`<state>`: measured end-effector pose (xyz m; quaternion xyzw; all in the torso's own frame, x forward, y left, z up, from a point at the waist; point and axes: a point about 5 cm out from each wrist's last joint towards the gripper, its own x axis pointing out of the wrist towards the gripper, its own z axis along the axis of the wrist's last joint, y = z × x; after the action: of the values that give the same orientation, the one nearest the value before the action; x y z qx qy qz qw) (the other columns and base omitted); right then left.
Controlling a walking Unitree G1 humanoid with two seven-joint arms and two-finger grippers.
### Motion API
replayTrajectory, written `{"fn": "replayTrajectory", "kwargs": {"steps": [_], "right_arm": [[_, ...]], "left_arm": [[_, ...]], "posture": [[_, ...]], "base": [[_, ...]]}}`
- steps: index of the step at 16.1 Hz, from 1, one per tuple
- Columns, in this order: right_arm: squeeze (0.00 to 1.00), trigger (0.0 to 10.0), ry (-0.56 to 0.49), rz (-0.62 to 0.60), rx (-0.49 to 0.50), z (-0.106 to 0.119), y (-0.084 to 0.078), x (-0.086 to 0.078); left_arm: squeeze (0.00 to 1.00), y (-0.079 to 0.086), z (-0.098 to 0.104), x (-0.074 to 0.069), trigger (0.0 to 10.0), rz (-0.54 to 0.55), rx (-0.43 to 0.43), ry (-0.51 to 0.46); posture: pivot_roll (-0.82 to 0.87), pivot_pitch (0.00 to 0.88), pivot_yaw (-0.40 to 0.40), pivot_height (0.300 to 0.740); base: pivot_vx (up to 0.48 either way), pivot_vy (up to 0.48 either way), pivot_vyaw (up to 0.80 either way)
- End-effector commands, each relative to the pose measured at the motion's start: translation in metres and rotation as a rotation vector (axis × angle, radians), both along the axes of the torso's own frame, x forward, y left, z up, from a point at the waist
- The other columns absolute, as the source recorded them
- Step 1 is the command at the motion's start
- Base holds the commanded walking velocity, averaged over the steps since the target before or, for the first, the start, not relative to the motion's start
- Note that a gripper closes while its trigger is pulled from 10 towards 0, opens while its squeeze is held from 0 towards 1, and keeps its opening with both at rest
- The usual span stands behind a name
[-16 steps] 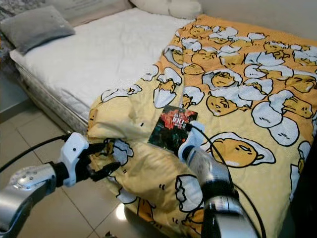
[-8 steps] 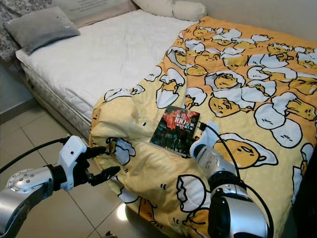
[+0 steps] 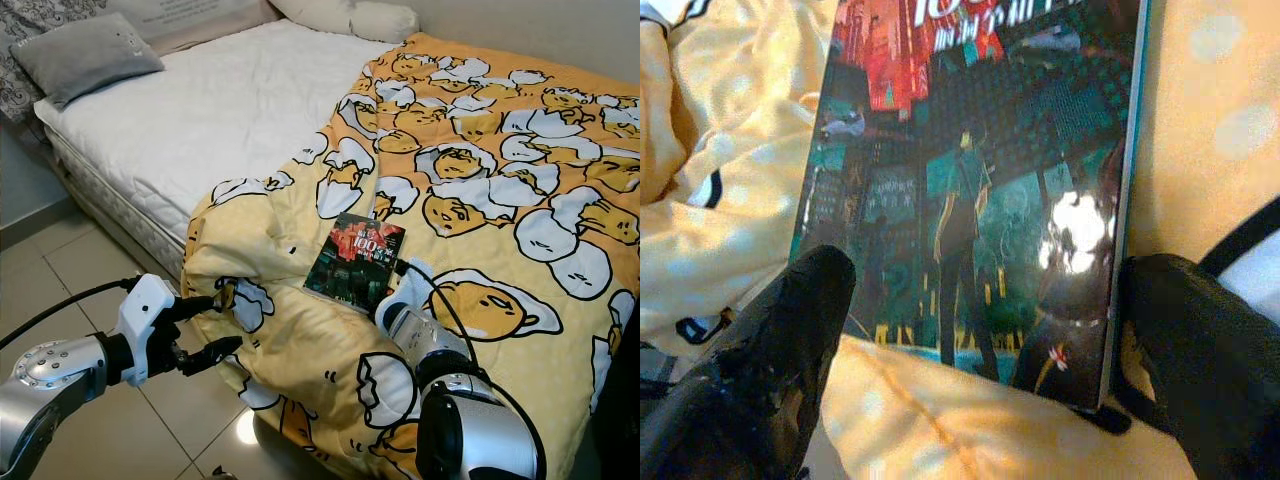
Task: Clean up the room
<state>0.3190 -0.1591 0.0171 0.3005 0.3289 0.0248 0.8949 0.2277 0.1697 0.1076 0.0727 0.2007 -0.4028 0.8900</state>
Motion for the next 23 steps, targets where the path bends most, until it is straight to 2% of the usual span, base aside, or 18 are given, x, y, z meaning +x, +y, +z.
{"fn": "replayTrajectory", "kwargs": {"steps": [1, 2, 3, 4, 5, 6, 8, 10, 14, 16, 17, 18, 20, 22, 23], "right_arm": [[0.41, 10.0, -0.002, 0.013, 0.024, 0.003, 0.006, 0.003], [0.3, 10.0, 0.005, 0.005, 0.047, 0.001, 0.008, 0.002], [0.27, 10.0, 0.012, -0.004, 0.071, 0.001, 0.01, 0.002], [0.18, 10.0, 0.03, -0.012, 0.104, -0.001, 0.014, 0.0], [0.03, 10.0, 0.04, -0.013, 0.112, -0.002, 0.016, -0.001], [0.0, 10.0, 0.073, -0.018, 0.104, -0.009, 0.02, -0.007], [0.0, 10.0, 0.109, -0.042, 0.116, -0.015, 0.023, -0.012], [0.0, 10.0, 0.117, -0.014, 0.113, -0.016, 0.03, -0.013], [0.0, 10.0, 0.149, -0.038, 0.055, -0.024, 0.026, -0.02], [0.0, 10.0, 0.15, -0.063, 0.087, -0.024, 0.024, -0.02], [0.0, 10.0, 0.106, -0.082, 0.208, -0.015, 0.029, -0.013], [0.0, 10.0, 0.087, -0.086, 0.259, -0.011, 0.032, -0.01], [0.0, 10.0, -0.005, -0.143, 0.482, 0.012, 0.038, 0.008], [0.0, 10.0, -0.019, -0.162, 0.518, 0.015, 0.037, 0.011], [0.0, 10.0, -0.037, -0.199, 0.569, 0.021, 0.037, 0.015]], "left_arm": [[0.81, 0.001, 0.004, -0.001, 10.0, -0.012, 0.003, -0.007], [0.81, 0.001, 0.004, -0.001, 10.0, -0.012, 0.003, -0.004], [0.81, 0.001, 0.004, -0.002, 10.0, -0.012, 0.005, -0.002], [0.81, 0.002, 0.004, -0.003, 10.0, -0.014, 0.01, 0.005], [0.8, 0.003, 0.004, -0.004, 10.0, -0.015, 0.014, 0.008], [0.81, 0.004, 0.004, -0.006, 10.0, -0.015, 0.023, 0.013], [0.8, 0.006, 0.006, -0.008, 10.0, -0.011, 0.03, 0.017], [0.8, 0.01, 0.007, -0.009, 10.0, 0.021, 0.04, 0.015], [0.8, 0.008, 0.005, -0.009, 10.0, 0.053, 0.045, 0.002], [0.8, 0.007, 0.004, -0.009, 10.0, 0.058, 0.045, -0.001], [0.8, 0.006, 0.004, -0.007, 10.0, 0.066, 0.034, -0.011], [0.8, 0.006, 0.004, -0.006, 10.0, 0.069, 0.03, -0.015], [0.81, 0.004, 0.008, 0.001, 10.0, 0.079, 0.008, -0.037], [0.81, 0.004, 0.009, 0.002, 10.0, 0.081, 0.004, -0.041], [0.8, 0.004, 0.01, 0.003, 10.0, 0.084, -0.001, -0.046]], "posture": [[0.07, 0.0, 0.062, 0.74], [0.07, 0.0, 0.063, 0.74], [0.08, 0.008, 0.067, 0.74], [0.08, 0.026, 0.07, 0.74], [0.1, 0.048, 0.076, 0.74], [0.11, 0.073, 0.084, 0.74], [0.13, 0.099, 0.088, 0.74], [0.13, 0.111, 0.081, 0.74], [0.13, 0.091, 0.066, 0.74], [0.13, 0.067, 0.06, 0.74], [0.12, 0.045, 0.056, 0.74], [0.11, 0.04, 0.056, 0.74], [0.11, 0.02, 0.057, 0.74], [0.11, 0.02, 0.057, 0.74], [0.11, 0.014, 0.055, 0.74]], "base": [[0.0, 0.0, 0.0], [0.0, 0.0, 0.0], [0.0, 0.0, 0.0], [0.0, 0.0, 0.0], [0.0, 0.0, 0.0], [0.0, 0.0, 0.0], [0.0, 0.0, 0.0], [0.0, 0.0, 0.0], [0.0, 0.0, 0.0], [0.0, 0.0, 0.0], [0.0, 0.0, 0.0], [0.0, 0.0, 0.0], [0.0, 0.0, 0.0], [0.0, 0.0, 0.0], [0.0, 0.0, 0.0]]}}
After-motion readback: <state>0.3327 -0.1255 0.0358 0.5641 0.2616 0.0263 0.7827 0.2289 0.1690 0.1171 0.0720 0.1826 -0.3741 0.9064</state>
